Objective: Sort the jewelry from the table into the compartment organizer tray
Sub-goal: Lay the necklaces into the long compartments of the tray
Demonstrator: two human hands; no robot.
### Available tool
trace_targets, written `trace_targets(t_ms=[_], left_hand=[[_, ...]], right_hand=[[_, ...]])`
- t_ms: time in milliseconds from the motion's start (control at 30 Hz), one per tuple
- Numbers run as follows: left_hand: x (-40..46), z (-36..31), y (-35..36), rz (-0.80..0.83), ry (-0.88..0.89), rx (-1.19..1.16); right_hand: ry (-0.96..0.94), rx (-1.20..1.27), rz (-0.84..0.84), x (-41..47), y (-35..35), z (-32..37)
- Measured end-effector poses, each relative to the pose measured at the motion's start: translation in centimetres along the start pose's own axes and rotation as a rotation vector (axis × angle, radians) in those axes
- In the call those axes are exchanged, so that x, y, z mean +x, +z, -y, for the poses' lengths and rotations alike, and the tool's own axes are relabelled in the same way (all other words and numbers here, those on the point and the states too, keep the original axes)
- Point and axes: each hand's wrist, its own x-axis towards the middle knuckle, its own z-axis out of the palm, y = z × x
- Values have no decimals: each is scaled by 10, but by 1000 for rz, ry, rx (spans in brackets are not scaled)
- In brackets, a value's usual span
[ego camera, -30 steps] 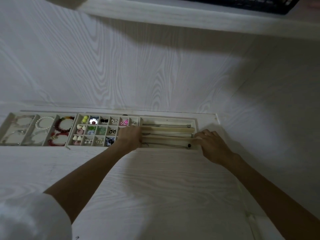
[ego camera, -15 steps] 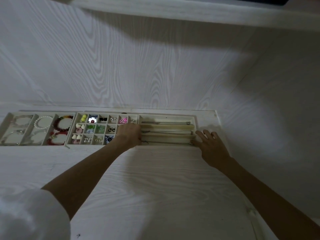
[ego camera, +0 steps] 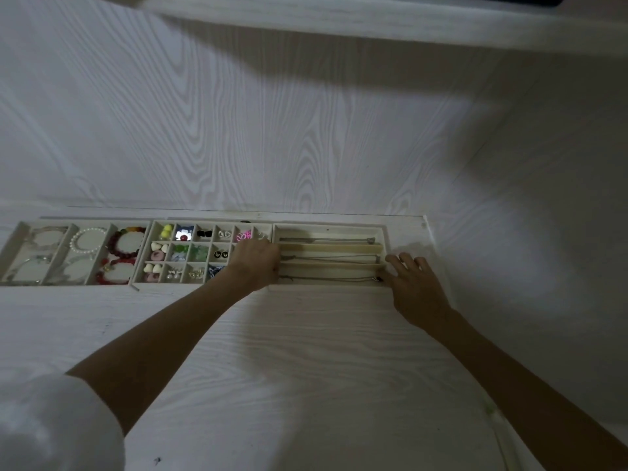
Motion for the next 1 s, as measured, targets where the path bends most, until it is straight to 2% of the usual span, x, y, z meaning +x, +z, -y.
trace_targets(t_ms=[200,367,500,600,1000], left_hand=[[3,3,2,18,-13,-76],[3,-4,0,22,-24,-30],[3,-9,-4,2,29,67],[2,-10,-8,11,55,155],[5,-20,-13,14,89,347]], right_hand=[[310,306,-12,9,-10,-12],[294,280,190,29,-18,-10],[232,149,333,42,-21,0],[212,79,367,45,-20,3],[264,88,346,43,-16,2]])
